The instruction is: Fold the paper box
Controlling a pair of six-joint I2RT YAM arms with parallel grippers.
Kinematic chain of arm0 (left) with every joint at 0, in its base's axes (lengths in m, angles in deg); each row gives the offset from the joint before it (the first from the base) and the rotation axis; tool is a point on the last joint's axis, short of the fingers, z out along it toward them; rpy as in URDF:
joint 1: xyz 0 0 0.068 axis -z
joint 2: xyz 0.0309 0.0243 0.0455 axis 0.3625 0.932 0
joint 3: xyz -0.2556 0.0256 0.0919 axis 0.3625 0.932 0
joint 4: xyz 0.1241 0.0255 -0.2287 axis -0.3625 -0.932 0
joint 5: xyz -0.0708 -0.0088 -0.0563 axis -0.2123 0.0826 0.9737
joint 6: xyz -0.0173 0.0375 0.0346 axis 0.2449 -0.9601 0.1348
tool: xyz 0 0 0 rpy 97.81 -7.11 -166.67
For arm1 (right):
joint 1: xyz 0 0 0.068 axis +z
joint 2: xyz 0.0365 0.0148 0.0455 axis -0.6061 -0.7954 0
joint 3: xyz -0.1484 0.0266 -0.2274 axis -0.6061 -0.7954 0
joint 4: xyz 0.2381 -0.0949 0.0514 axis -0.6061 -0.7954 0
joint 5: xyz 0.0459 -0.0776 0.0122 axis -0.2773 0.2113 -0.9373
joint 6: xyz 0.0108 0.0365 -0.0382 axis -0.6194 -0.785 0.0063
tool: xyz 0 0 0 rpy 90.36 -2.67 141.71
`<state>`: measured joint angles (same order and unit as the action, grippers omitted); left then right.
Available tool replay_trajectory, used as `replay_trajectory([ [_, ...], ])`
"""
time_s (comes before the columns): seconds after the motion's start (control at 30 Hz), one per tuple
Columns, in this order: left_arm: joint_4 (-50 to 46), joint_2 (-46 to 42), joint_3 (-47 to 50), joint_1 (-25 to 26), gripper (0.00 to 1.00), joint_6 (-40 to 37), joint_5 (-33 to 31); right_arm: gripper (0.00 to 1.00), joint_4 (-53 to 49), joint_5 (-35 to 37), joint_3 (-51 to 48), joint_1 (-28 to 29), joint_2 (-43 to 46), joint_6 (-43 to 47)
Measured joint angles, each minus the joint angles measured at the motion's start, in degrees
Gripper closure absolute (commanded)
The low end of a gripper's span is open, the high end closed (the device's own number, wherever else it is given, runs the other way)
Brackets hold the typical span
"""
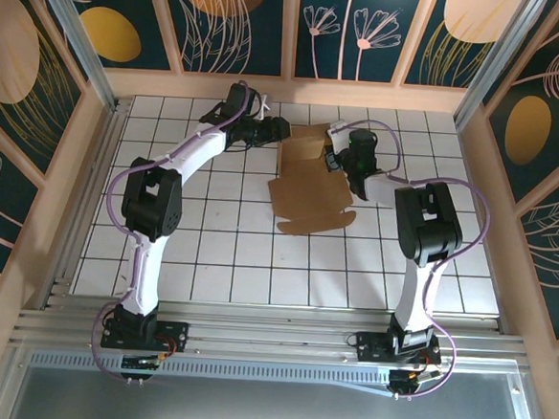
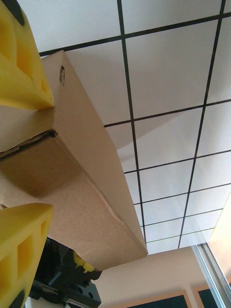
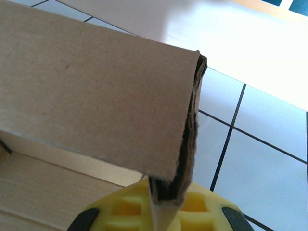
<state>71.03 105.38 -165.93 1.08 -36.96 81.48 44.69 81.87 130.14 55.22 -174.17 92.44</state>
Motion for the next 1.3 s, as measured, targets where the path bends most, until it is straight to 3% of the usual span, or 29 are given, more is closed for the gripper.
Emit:
replay_trajectory([
  [0.2,3.45,-10.32,10.05,0.48,0.42,0.52,-6.73,1.0,-0.83,-1.68,0.28,1.73,0.0,0.31],
  [0.4,5.33,-11.87,4.26,-1.62,0.42,2.56,-7.91,1.0,-2.32,-3.78,1.55,2.45,-0.5,0.74],
  [0.6,2.62,2.32,-10.8,-3.15,0.46,0.74,1.84,0.97,-3.89,-6.88,2.47,2.69,-0.66,0.87],
  [0.77,4.5,6.58,-3.63,-2.64,0.47,2.01,12.57,0.93,-3.58,-6.01,3.19,4.46,-1.6,0.87],
  [0.87,6.78,6.62,-3.23,-3.21,0.49,2.14,15.78,0.92,-2.8,-3.82,4.2,5.14,-2.6,0.66],
  [1.1,6.97,6.82,-2.91,-3.06,0.49,2.1,19.37,0.88,0.92,1.49,4.7,7.15,-4.5,-0.83],
  [1.3,6.54,6.95,-3.37,-3.17,0.46,1.44,18.8,0.91,2.01,4.31,4.68,8.07,-4.87,-1.31],
])
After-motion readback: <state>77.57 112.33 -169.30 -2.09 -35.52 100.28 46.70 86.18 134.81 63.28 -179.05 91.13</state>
